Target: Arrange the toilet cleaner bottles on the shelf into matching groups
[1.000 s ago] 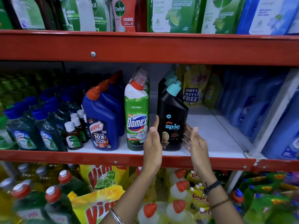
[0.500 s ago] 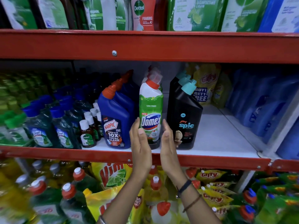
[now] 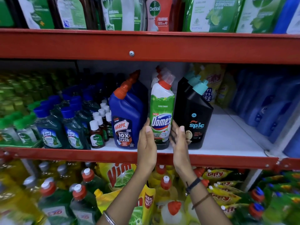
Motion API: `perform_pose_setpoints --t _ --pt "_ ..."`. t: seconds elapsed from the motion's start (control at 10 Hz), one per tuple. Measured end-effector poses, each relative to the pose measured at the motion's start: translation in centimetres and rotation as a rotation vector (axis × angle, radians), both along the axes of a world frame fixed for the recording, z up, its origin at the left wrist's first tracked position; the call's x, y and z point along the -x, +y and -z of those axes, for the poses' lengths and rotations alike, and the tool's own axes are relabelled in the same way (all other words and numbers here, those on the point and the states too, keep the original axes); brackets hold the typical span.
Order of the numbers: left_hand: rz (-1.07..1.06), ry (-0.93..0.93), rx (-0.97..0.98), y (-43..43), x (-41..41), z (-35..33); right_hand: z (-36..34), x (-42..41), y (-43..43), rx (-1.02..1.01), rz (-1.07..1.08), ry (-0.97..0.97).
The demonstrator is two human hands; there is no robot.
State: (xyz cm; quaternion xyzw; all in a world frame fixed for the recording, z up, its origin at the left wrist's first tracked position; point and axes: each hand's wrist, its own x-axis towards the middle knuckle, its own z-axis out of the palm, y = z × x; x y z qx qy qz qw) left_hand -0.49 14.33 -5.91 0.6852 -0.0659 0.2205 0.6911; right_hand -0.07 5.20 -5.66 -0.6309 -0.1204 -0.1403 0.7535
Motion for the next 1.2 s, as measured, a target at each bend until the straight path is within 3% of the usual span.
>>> perform_pose_setpoints --t 0.1,0.2,0.3,0.4,0.6,0.9,1.1,1.2 --pt "-0.087 -0.111 -0.030 0.9 1.5 0.4 1.0 1.3 1.8 0.037 0.215 -0.067" --pt "-0.256 -0.275 -0.039 1.3 2.9 0.9 2.0 2.7 2.9 0.036 0.245 -0.167" --pt "-0.390 -0.262 0.043 3.4 2.7 0.7 2.3 3.3 5.0 0.097 0.082 -0.150" --pt "-0.397 -0.133 0.084 5.8 1.6 0.1 1.6 3.0 7.5 0.149 -0.038 -0.050" --pt "-0.273 0.003 0.071 8.3 0.2 -0.3 0.9 1.4 10.0 0.020 -0.095 0.092" --pt "-0.215 0.043 0.087 8.8 0.4 -0.5 0.9 0.0 10.0 -0.032 -0.062 0.100" --pt "-0.244 -0.014 0.032 8.5 0.5 -0.1 0.5 0.6 9.3 0.002 -0.026 0.094" --pt "-0.347 -0.182 -0.075 7.4 1.4 -0.2 1.6 3.1 7.1 0.133 0.184 0.007"
